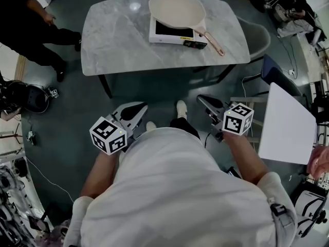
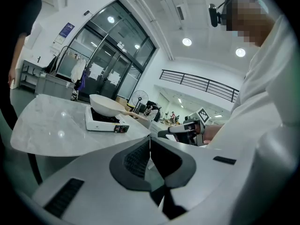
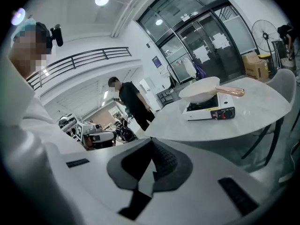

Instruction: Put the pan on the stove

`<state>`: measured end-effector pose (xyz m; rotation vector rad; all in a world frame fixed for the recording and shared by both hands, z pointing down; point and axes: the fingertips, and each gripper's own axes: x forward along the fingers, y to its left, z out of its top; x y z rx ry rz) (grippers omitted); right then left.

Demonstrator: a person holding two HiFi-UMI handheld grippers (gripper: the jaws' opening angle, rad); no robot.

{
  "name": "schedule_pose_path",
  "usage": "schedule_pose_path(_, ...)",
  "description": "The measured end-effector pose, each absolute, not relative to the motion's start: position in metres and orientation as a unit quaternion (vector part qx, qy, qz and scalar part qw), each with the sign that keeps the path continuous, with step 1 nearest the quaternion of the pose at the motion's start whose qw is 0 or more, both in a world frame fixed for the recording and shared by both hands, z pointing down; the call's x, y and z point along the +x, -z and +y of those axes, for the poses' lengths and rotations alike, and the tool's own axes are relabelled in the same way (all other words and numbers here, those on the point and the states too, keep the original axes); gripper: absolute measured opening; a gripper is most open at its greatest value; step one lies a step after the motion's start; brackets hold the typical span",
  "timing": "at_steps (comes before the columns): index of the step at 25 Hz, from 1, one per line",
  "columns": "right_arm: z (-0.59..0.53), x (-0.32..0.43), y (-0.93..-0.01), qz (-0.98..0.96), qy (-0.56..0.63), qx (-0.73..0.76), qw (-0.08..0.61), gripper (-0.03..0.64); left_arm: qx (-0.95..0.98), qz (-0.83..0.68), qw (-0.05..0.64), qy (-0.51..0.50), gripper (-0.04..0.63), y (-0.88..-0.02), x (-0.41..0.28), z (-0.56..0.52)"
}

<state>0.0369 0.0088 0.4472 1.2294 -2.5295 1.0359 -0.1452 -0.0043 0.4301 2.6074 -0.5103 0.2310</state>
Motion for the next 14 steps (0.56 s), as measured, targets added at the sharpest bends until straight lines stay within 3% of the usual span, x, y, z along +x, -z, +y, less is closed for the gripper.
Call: schedule_pose_path(14,-0.003,0.048,-0.447,-0.843,-0.338,0.412,0.072,0.005,0.949,-0.189,0.239,-0.087,0.02,-0.432,-0.138,-0.011)
